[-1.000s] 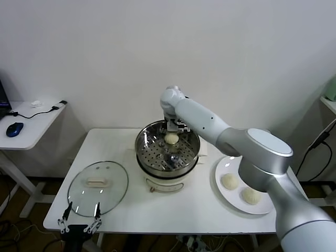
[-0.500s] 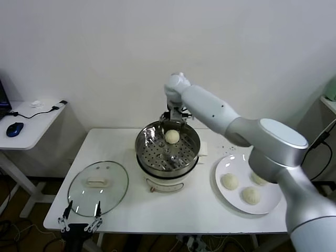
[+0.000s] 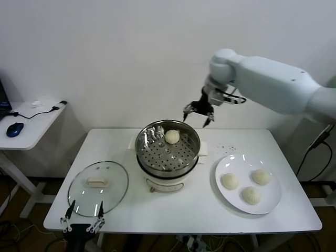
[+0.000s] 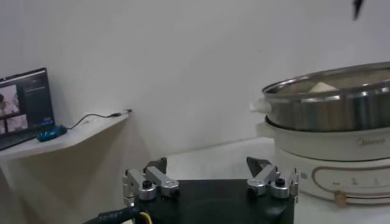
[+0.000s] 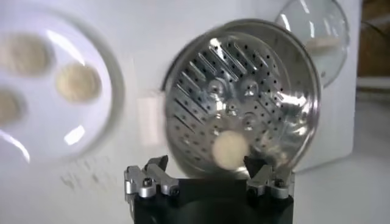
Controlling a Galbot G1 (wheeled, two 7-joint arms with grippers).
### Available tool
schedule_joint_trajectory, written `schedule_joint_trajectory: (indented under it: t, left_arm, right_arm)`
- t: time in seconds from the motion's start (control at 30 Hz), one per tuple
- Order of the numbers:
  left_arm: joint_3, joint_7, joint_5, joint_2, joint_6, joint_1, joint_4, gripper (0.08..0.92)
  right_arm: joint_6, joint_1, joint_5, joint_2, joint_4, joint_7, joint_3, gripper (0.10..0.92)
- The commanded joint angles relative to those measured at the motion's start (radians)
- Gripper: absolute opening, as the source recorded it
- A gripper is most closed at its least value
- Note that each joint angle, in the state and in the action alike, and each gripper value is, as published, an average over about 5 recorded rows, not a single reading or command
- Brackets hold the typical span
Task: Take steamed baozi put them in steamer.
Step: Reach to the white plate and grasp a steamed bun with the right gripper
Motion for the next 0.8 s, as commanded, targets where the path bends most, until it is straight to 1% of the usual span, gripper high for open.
schedule_joint_trajectory:
  t: [0.03,0.17,0.4,0.6,0.8]
  left_arm:
    - [0.001,0.0,0.0,0.0,-0.002,0.003,-0.002,0.823]
    - [0.001,0.0,0.0,0.0,-0.001,0.002,0.0,0.823]
    - [0.001,0.0,0.002,-0.004,0.001,0.0,0.006,0.823]
    - [0.0,0.0,0.011,-0.007,0.003,-0.002,0.009,0.823]
    - [-0.003,-0.001,0.015,-0.01,0.004,-0.001,0.015,0.823]
  right_arm:
    - [-0.711,0.049,0.278,-0.257,0.139,0.003,-0.184,0.823]
    - [-0.724,-0.064,0.215,-0.307,0.123,0.001,-0.097,0.823]
    - [-0.745,-0.25,0.14,-0.34,0.12,0.004,-0.009,0.823]
    - [-0.802,-0.453,0.132,-0.304,0.099,0.049,0.127,0.823]
    - [-0.819,-0.573,0.101,-0.209,0.025,0.085,0.229,0.823]
